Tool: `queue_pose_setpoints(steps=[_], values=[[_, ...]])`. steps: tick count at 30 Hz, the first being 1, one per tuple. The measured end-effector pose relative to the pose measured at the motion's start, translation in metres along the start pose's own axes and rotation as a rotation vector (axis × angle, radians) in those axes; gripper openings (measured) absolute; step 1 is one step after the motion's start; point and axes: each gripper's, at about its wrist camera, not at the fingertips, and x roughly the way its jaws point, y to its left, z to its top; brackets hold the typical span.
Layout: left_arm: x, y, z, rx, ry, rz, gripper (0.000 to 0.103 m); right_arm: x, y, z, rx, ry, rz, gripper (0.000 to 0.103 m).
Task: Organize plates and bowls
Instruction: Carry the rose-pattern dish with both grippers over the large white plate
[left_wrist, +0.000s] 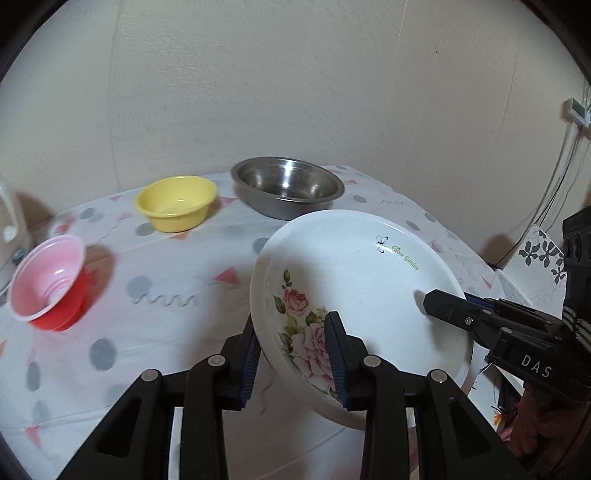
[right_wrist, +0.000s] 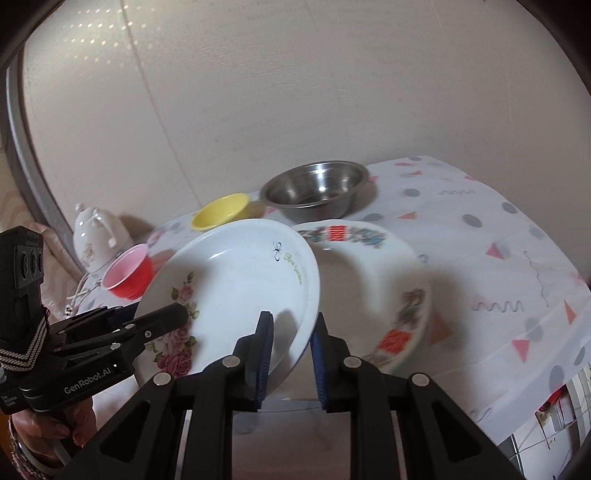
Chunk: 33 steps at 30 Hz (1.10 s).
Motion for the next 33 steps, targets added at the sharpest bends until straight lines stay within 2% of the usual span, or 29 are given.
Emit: queue_pose_setpoints(steps=[9, 22, 33], values=[[0.043, -0.021, 0.015, 0.018, 0.059, -0.014, 0.034, 0.015, -0.044, 0.009, 0.058, 0.027, -0.025, 0.020], [0.069, -0.024, 0.019, 0.026, 0.113, -0.020, 0.034, 0.033, -0.061, 0.016, 0.080, 0.078, -0.044, 0.020], [0.077, -0.031, 0.021, 0.032, 0.146, -0.034, 0.046, 0.038, -0.070, 0.023, 0.133, 0.125, -0.044, 0.020]])
